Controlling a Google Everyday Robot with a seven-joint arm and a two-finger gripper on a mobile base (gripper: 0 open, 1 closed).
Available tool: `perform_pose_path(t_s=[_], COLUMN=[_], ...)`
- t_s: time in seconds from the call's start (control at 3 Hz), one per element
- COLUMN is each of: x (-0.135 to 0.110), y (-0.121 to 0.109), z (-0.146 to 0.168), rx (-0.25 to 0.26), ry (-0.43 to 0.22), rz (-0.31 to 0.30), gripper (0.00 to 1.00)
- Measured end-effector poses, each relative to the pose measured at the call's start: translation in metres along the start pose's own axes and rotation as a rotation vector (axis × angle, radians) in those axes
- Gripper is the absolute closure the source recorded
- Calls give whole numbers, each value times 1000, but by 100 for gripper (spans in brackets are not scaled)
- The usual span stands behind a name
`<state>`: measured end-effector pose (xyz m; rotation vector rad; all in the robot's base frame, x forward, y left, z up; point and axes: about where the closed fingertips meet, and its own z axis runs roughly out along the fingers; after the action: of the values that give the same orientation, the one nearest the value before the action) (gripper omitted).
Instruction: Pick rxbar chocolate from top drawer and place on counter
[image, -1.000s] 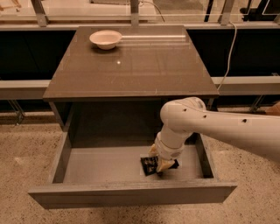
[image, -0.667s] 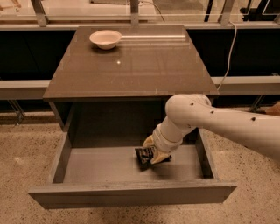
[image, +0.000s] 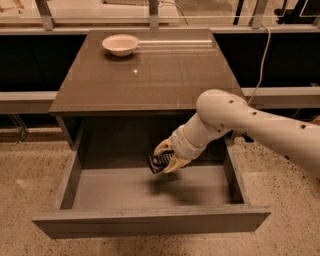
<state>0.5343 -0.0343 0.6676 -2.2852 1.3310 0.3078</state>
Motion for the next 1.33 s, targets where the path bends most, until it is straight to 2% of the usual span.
perform_pose_path(t_s=[0.33, 0.67, 1.0, 1.33], x=[-21, -37, -46, -41], y=[-5, 2, 2, -10], z=[-22, -43, -75, -106], rx=[-68, -144, -170, -155], ry=[-28, 1, 49, 99], rz=[-29, -34, -35, -11], gripper=[100, 100, 100, 100])
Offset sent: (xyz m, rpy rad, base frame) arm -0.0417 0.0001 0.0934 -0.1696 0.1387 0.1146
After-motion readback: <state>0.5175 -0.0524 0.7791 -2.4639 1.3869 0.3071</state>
